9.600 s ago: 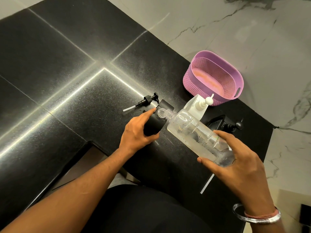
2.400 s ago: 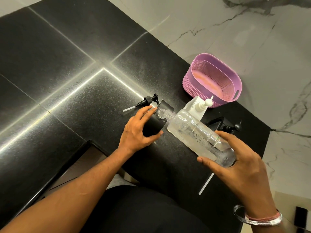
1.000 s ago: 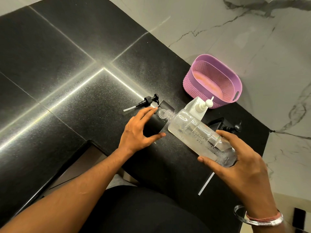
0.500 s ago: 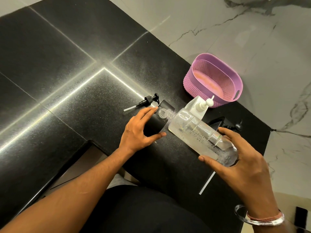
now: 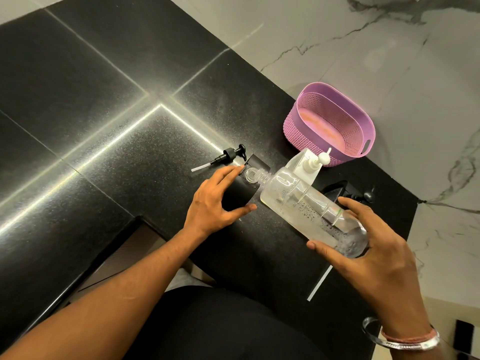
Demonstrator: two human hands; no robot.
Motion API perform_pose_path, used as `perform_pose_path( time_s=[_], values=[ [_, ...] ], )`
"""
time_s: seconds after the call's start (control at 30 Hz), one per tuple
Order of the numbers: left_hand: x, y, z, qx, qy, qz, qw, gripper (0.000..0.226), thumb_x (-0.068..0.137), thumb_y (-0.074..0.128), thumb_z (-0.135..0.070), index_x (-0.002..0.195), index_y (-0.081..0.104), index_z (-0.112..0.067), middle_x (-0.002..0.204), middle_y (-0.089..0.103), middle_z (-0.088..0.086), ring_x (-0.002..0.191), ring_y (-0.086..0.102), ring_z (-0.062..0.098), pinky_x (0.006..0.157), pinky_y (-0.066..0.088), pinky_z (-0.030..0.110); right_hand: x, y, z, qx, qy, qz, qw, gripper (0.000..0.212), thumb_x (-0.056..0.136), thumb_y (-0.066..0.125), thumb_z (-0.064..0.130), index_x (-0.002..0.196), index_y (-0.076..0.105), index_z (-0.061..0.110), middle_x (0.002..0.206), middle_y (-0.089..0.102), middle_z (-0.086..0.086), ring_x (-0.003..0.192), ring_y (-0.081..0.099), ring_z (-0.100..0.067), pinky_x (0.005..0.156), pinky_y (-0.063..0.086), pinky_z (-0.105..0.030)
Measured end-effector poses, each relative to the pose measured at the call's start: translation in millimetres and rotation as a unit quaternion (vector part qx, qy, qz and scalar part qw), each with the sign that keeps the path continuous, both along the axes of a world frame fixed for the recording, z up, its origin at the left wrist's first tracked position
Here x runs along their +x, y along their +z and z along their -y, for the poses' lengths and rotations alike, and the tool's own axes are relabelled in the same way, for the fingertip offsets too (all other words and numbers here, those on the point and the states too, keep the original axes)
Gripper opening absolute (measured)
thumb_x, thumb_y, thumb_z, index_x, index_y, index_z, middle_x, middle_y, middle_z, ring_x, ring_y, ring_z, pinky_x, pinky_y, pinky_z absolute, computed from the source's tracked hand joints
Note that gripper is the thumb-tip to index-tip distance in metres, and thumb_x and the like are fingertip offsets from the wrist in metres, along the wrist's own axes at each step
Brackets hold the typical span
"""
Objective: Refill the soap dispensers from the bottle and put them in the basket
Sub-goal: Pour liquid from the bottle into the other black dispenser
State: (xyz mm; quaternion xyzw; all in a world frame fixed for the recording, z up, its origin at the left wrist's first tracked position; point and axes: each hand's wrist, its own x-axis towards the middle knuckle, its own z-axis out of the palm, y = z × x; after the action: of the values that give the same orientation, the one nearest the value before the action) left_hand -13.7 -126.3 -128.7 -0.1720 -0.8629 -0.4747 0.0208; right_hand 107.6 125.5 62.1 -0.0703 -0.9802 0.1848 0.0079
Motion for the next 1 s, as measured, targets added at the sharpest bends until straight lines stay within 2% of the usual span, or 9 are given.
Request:
perform_pose_path(
  time_s=[0.23,0.43,0.77,1.0],
  values=[
    [0.1,-0.2,-0.3,0.002,0.003,-0.003,1.0,0.094,0.081,0.081,-0.066,0.157,0.047,-0.024,0.156,0.05,-0.008,0.137,0.055,0.013,0.109,0.048,0.037,0.0,0.7,0.4,0.01,0.0,0.0,1.0,0.093,0.066,0.085,0.064,0.146,0.053,0.026,0.134,0.068,-0.001,0.116,0.066,-0.018,0.079,0.066,-0.042],
    [0.1,0.7,-0.1,0.001,0.004,-0.003,1.0,0.095,0.08,0.082,-0.067,0.157,0.047,-0.024,0.156,0.049,-0.01,0.136,0.054,0.01,0.108,0.044,0.031,-0.3,0.5,0.6,0.006,-0.002,0.003,1.0,0.093,0.067,0.085,0.064,0.146,0.053,0.027,0.134,0.068,-0.001,0.116,0.067,-0.019,0.078,0.066,-0.043],
    [-0.3,0.2,0.3,0.0,0.001,-0.003,1.0,0.096,0.08,0.082,-0.068,0.158,0.047,-0.024,0.156,0.048,-0.009,0.138,0.053,0.011,0.109,0.042,0.029,-1.0,0.2,-0.1,0.008,0.0,0.002,1.0,0.094,0.066,0.085,0.063,0.146,0.053,0.025,0.133,0.068,-0.003,0.115,0.068,-0.02,0.077,0.066,-0.043],
    [-0.2,-1.0,0.3,0.001,-0.002,-0.004,1.0,0.096,0.08,0.08,-0.069,0.158,0.045,-0.025,0.156,0.048,-0.01,0.136,0.055,0.012,0.109,0.047,0.035,-0.7,1.7,0.2,0.005,0.001,0.0,1.0,0.093,0.067,0.084,0.063,0.145,0.054,0.024,0.133,0.068,-0.003,0.115,0.067,-0.02,0.077,0.066,-0.043]
  ],
)
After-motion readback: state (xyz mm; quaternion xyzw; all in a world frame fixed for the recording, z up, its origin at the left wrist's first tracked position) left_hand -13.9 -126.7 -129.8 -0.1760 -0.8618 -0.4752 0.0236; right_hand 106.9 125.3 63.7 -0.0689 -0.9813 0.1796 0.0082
